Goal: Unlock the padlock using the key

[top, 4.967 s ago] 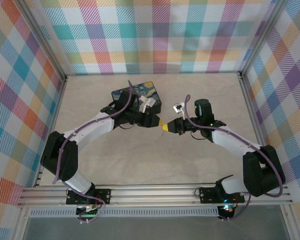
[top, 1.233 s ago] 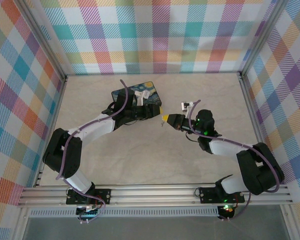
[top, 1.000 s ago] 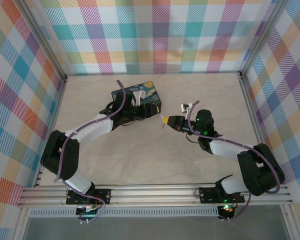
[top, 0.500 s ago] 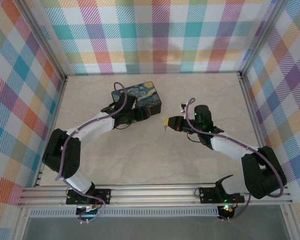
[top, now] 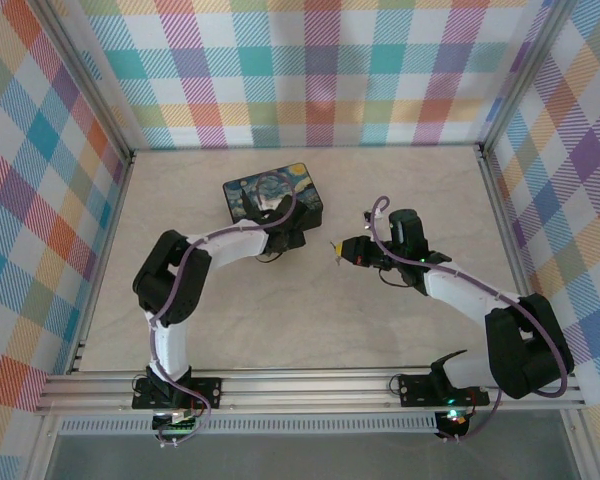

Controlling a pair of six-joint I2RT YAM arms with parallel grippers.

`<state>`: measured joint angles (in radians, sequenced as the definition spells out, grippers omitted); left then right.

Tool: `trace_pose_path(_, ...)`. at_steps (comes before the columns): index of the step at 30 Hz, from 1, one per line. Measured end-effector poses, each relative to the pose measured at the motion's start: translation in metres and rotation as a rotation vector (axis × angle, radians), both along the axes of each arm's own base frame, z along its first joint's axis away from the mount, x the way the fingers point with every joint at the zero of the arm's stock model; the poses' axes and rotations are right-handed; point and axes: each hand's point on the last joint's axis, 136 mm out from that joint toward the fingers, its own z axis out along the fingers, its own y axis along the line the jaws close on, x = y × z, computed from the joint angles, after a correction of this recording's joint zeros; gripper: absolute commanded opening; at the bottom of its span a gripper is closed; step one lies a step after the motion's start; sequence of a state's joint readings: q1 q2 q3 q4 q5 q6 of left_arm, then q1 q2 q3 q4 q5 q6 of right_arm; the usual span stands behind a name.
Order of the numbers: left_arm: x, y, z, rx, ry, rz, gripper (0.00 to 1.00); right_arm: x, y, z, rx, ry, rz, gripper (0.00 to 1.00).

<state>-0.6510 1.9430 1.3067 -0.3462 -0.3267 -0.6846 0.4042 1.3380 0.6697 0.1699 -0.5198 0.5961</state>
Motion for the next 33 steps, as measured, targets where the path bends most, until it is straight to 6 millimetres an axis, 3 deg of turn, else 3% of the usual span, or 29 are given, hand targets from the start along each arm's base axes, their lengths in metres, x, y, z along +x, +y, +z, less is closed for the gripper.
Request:
trace_pose_path(10, 0.007, 0.011, -0.029, 0.083, -0.019, 0.097, 0.60, 0.000, -0.003, 0.000, -0.001, -0.002, 0.005, 0.00)
trace_pose_path(20, 0.017, -0.001, -0.020, 0.092, -0.084, 0.110, 0.57, 0.002, 0.002, -0.011, 0.007, 0.022, 0.027, 0.00)
trace_pose_path(33, 0.028, -0.006, -0.015, 0.130, -0.119, 0.121, 0.35, 0.004, 0.003, -0.013, 0.021, 0.024, 0.038, 0.00)
